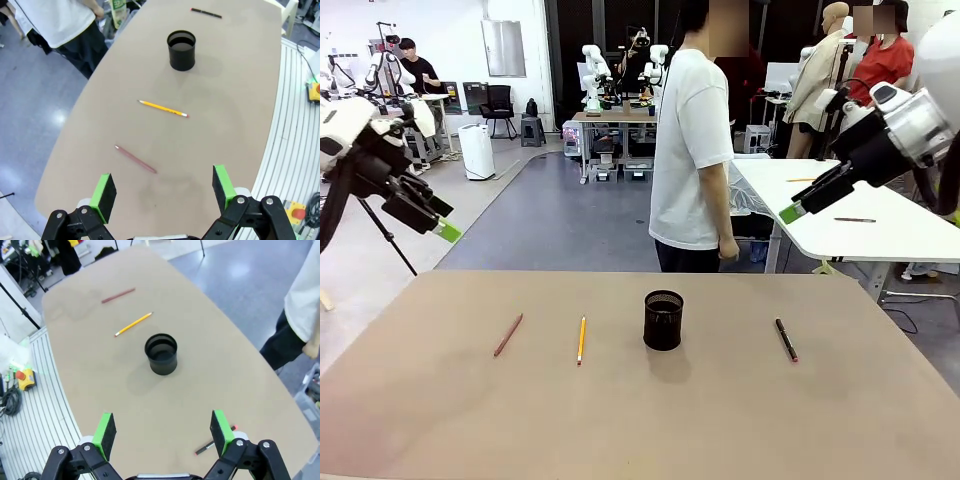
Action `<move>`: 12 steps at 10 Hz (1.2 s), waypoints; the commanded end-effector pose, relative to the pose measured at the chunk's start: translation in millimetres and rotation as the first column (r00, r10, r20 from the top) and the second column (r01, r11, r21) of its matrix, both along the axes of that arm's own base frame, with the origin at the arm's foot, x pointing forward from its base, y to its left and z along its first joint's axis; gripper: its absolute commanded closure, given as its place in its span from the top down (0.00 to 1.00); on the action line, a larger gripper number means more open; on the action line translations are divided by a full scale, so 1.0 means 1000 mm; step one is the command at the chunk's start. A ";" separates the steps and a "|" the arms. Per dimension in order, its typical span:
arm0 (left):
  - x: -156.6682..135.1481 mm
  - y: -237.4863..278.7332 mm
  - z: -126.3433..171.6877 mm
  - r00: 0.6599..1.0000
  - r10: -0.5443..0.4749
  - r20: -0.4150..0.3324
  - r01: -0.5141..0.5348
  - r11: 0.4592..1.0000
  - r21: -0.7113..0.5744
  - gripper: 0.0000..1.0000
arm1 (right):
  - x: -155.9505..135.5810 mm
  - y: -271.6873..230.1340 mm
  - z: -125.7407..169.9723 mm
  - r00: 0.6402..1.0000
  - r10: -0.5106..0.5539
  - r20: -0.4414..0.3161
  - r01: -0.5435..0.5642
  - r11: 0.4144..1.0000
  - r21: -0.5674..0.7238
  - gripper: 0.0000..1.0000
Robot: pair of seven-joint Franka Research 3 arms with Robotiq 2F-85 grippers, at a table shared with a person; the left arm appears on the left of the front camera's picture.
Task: Place the pens into the pen holder.
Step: Pick up a writing instrument from the table and place it into the Pen holder.
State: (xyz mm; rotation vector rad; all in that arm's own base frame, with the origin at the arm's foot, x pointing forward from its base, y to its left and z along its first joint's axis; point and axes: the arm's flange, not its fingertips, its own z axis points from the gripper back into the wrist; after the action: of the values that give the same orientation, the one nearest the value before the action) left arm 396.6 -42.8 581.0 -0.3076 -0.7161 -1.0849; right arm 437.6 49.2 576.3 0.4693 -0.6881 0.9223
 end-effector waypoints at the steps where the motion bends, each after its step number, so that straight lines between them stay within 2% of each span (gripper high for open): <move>1: 0.007 0.006 0.005 0.999 0.006 0.034 -0.004 0.999 -0.044 1.00 | 0.003 -0.010 0.007 0.998 0.051 0.031 -0.052 0.997 0.056 1.00; 5: 0.019 0.011 0.018 0.998 0.021 0.056 -0.018 0.998 -0.066 1.00 | -0.002 -0.023 0.012 0.998 0.023 0.061 -0.028 0.997 0.073 1.00; 6: 0.019 0.012 0.020 0.997 0.047 0.066 -0.041 0.996 -0.083 1.00 | -0.005 -0.022 0.012 1.000 0.011 0.026 -0.011 0.999 0.030 1.00; 7: 0.012 0.010 0.019 0.999 0.037 0.031 -0.036 0.999 -0.041 1.00 | -0.005 -0.022 0.012 1.000 0.011 0.026 -0.011 0.999 0.030 1.00; 12: 0.012 0.010 0.019 0.999 0.037 0.031 -0.036 0.999 -0.041 1.00 | -0.005 -0.022 0.012 1.000 0.011 0.026 -0.011 0.999 0.030 1.00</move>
State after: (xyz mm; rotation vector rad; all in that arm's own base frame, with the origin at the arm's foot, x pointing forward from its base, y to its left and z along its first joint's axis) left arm 409.2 -34.3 600.4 -0.3087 -0.7690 -1.0365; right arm 432.5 27.2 588.3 0.4801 -0.7204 0.9270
